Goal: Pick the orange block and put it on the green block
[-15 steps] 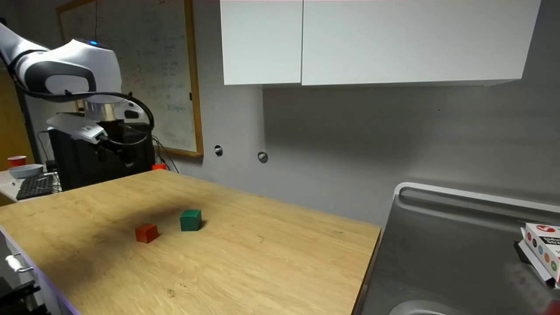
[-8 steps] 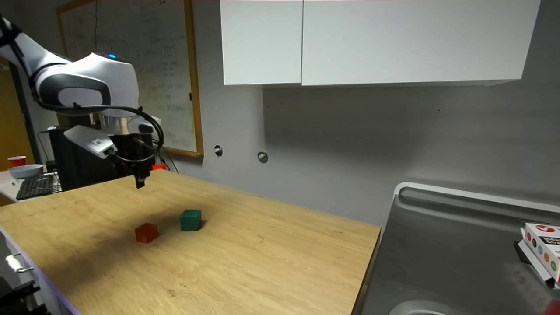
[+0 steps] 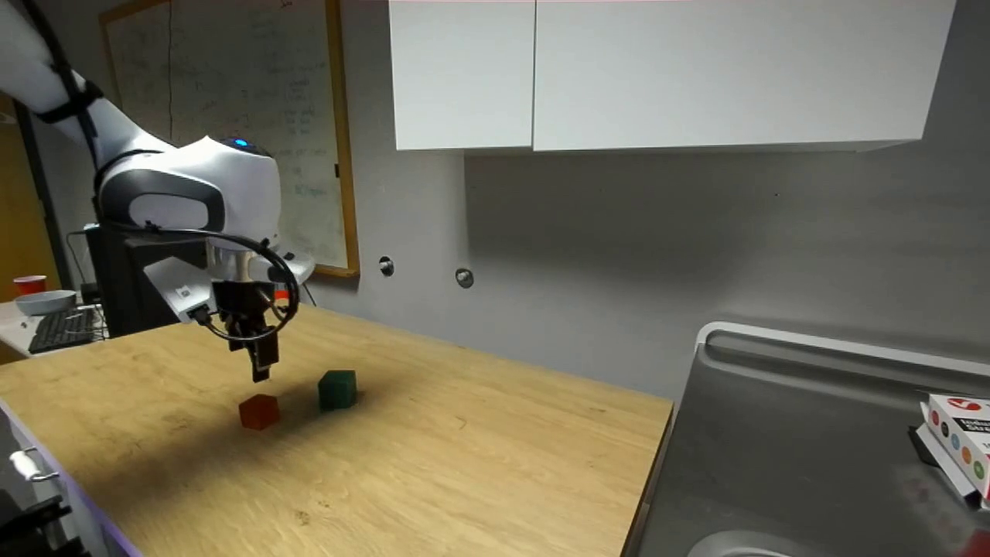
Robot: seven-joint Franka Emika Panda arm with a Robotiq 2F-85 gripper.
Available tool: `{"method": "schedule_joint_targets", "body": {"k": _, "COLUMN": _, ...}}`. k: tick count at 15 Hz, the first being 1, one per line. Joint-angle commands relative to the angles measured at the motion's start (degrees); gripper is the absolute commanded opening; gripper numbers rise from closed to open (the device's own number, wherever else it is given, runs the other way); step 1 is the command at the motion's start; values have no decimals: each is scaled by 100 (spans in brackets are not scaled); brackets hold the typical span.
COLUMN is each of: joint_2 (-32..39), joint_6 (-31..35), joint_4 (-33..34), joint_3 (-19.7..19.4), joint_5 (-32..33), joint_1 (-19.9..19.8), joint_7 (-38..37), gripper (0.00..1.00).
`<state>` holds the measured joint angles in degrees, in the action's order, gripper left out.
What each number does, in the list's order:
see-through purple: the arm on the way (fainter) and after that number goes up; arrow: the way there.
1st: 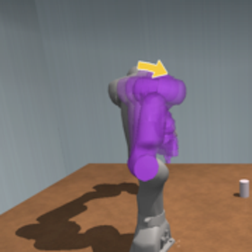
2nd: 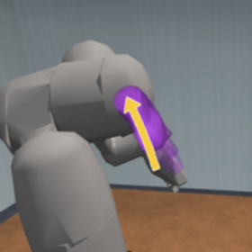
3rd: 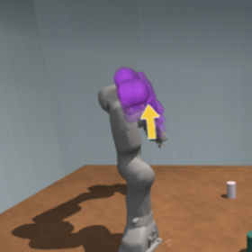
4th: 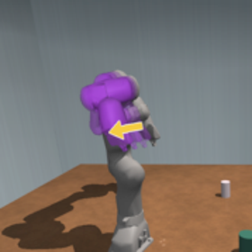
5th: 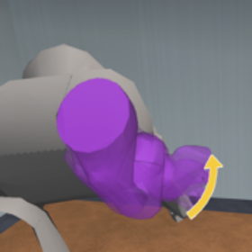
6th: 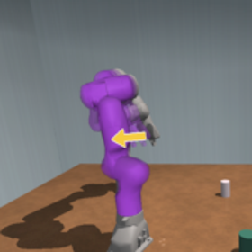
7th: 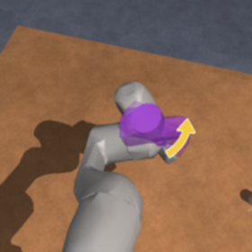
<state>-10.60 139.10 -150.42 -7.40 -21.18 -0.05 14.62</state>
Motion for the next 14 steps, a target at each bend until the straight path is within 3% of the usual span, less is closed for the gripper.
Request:
{"method": "schedule_joint_targets", "body": {"k": 1, "joint_2": 462, "joint_6": -1, "joint_4": 185, "joint_3": -53, "joint_5": 29, "joint_1": -212, "joint_7": -317, "gripper": 100}}
{"method": "schedule_joint_targets", "body": {"k": 8, "joint_2": 1364, "joint_6": -127, "joint_4": 645, "joint_3": -49, "joint_5": 92, "joint_1": -535, "joint_7": -615, "gripper": 100}}
{"method": "schedule_joint_targets", "body": {"k": 14, "joint_2": 1742, "joint_6": -317, "joint_4": 1081, "joint_3": 34, "joint_5": 314, "joint_1": -559, "joint_7": -958, "gripper": 100}}
